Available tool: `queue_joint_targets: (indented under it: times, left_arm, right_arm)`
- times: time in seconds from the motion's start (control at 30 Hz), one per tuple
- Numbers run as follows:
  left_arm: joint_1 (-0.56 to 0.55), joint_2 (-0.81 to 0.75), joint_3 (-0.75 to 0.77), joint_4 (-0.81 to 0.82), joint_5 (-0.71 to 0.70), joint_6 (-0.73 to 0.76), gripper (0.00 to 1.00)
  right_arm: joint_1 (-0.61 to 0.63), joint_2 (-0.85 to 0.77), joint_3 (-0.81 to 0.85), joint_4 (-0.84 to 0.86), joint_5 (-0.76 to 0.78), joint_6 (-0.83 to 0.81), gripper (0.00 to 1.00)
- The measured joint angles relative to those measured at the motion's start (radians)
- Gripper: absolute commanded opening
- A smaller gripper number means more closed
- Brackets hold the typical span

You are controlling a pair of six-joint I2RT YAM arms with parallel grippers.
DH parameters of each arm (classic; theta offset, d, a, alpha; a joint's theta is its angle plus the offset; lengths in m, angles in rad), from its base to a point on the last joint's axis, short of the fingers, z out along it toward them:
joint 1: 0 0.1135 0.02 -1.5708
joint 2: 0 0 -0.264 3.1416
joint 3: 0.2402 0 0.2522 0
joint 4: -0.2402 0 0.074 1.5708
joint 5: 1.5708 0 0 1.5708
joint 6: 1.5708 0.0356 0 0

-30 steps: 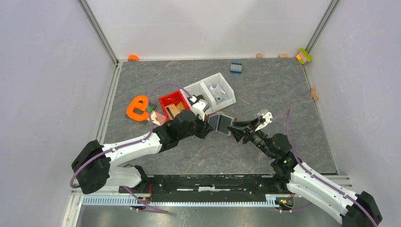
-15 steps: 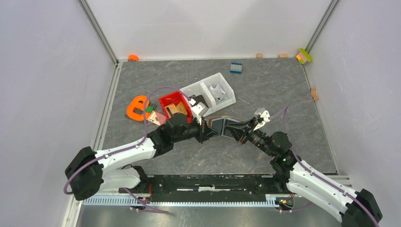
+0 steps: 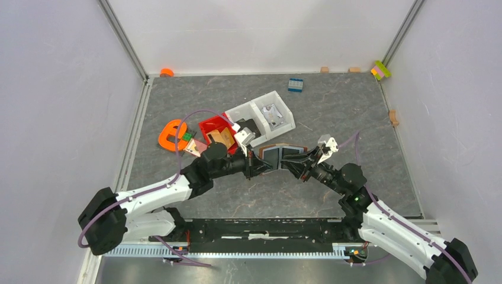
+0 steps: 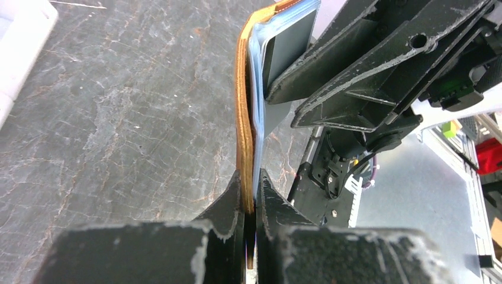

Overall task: Take the credit cards out of the card holder
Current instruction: Remove the credit card from the card holder.

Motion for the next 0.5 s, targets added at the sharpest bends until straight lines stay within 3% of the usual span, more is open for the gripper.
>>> queue_joint_targets:
  times: [0.3,0.5]
  left_arm:
    - [0.116,0.010,-0.027,0.067,0.035,-0.105,0.02]
    - [0.162,0.141,-0.010,0.111,0.135,-0.185,0.02]
  right_arm:
    - [-0.140,0.113,0.000,0.060,-0.130,0.095,0.42]
    - [-0.217,0.200,-0.002,0.111,-0.197,0.168,0.42]
